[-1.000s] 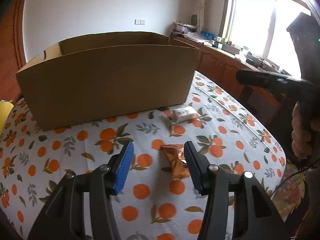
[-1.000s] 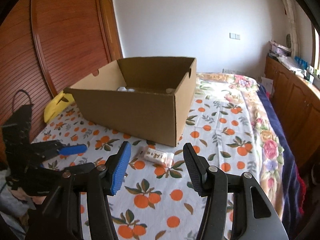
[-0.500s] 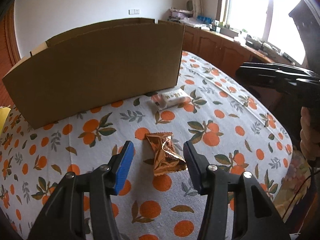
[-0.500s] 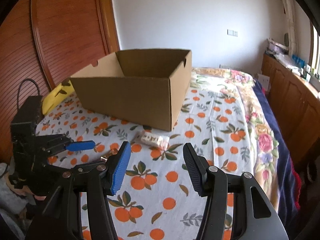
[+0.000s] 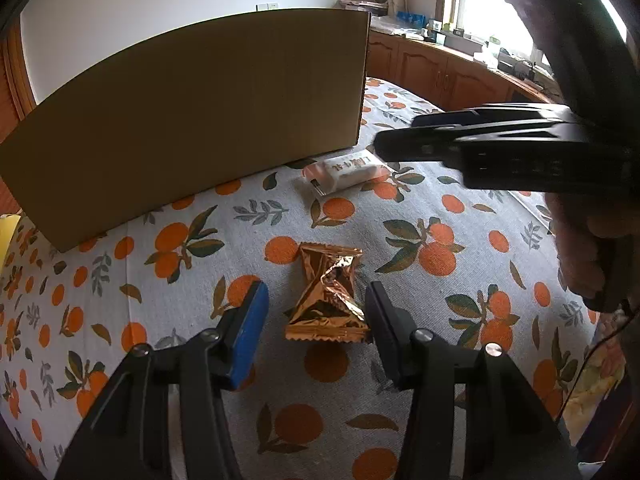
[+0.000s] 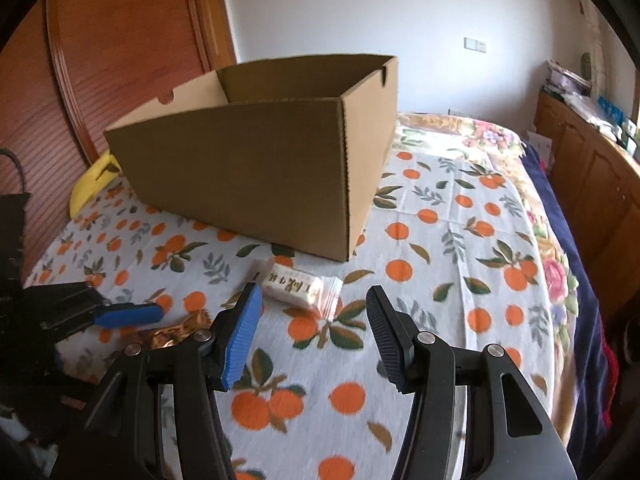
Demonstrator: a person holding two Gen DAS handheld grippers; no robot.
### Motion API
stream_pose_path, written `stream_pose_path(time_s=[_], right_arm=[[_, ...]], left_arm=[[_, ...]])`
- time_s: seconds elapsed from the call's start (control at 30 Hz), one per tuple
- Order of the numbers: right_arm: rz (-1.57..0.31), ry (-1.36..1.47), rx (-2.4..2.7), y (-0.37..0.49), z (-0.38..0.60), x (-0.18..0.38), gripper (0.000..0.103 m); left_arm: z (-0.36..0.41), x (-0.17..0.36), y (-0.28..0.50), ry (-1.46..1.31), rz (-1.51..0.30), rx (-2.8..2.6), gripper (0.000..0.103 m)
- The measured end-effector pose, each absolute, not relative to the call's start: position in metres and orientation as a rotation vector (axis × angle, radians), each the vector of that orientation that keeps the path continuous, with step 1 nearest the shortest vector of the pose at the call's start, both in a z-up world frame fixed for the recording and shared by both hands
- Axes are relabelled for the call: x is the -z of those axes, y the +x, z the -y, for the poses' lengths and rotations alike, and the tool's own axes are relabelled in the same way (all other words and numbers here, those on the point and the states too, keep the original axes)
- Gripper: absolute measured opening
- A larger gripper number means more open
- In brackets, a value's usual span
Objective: Organize snacks
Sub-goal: 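Move both tools back to the copper foil candy and white bar packet, then grasp the copper foil candy with the left gripper while the right grasps the white bar packet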
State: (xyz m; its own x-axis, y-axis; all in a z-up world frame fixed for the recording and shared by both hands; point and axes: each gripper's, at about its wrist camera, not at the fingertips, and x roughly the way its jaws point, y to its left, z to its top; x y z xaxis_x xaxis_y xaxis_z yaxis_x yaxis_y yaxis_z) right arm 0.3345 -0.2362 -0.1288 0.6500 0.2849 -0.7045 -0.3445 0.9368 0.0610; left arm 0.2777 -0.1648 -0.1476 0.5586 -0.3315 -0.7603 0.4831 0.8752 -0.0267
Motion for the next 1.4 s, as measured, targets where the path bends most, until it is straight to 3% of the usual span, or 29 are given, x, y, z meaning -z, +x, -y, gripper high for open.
stream_pose_path(time_s=[0.1,0.17,0.3,0.33,0.37,1.03,1.4], right_arm=[[-0.795,-0.116,-0.379,0.345,0.229,0.131,0.055],[-0.802,-0.136,-0.395,0.353,0.224,0.132,0.055],[-0.829,-0.151,-0.424,0.366,0.216,0.137,0.055],[-0.838,-0.151,-0.435,0.368,0.215,0.139,0.055],[-0.845,-0.153,-0.448,0.369,0.213,0.140,0.055],[-0.948,-0.244,-0.495,0.364,0.206,0.156,0.056],[-0.898,-0.314,-0.433,0.367,0.198,0.156,0.050]], left_arm=[[0.162,0.146,0.276,0.176,-0.845,0.480,0.044],[0.156,0.145,0.276,0.148,-0.842,0.490,0.033],[0.145,0.143,0.274,0.094,-0.834,0.499,0.031],[0.144,0.143,0.273,0.089,-0.827,0.499,0.021],[0.143,0.142,0.272,0.084,-0.822,0.498,0.020],[0.133,0.139,0.271,0.063,-0.814,0.503,0.019],[0.129,0.137,0.270,0.057,-0.813,0.500,0.019]])
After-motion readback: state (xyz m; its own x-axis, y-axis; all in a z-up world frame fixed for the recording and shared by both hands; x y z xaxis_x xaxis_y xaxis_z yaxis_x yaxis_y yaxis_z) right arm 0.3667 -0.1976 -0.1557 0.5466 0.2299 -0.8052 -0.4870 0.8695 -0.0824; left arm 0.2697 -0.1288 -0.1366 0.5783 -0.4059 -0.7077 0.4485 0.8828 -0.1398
